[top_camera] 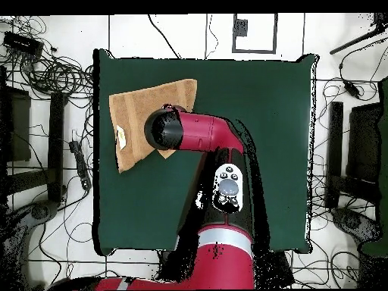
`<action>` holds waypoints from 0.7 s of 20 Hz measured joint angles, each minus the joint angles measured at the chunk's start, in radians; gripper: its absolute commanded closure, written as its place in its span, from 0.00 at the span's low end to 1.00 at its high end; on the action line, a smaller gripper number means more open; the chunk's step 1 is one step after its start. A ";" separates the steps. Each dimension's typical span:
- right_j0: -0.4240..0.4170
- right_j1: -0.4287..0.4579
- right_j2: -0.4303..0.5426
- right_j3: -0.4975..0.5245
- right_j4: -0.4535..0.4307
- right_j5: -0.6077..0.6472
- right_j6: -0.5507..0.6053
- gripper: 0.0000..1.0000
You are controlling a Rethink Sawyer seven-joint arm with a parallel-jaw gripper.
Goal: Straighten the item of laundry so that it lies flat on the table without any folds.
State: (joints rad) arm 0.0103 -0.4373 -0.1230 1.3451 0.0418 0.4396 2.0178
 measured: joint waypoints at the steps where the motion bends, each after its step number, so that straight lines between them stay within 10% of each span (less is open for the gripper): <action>1: 0.000 -0.002 0.000 0.003 0.000 0.000 0.000 0.00; 14: 0.007 -0.061 0.000 0.078 0.000 0.000 0.000 0.00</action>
State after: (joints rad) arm 0.0171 -0.4980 -0.1230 1.4228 0.0418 0.4396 2.0178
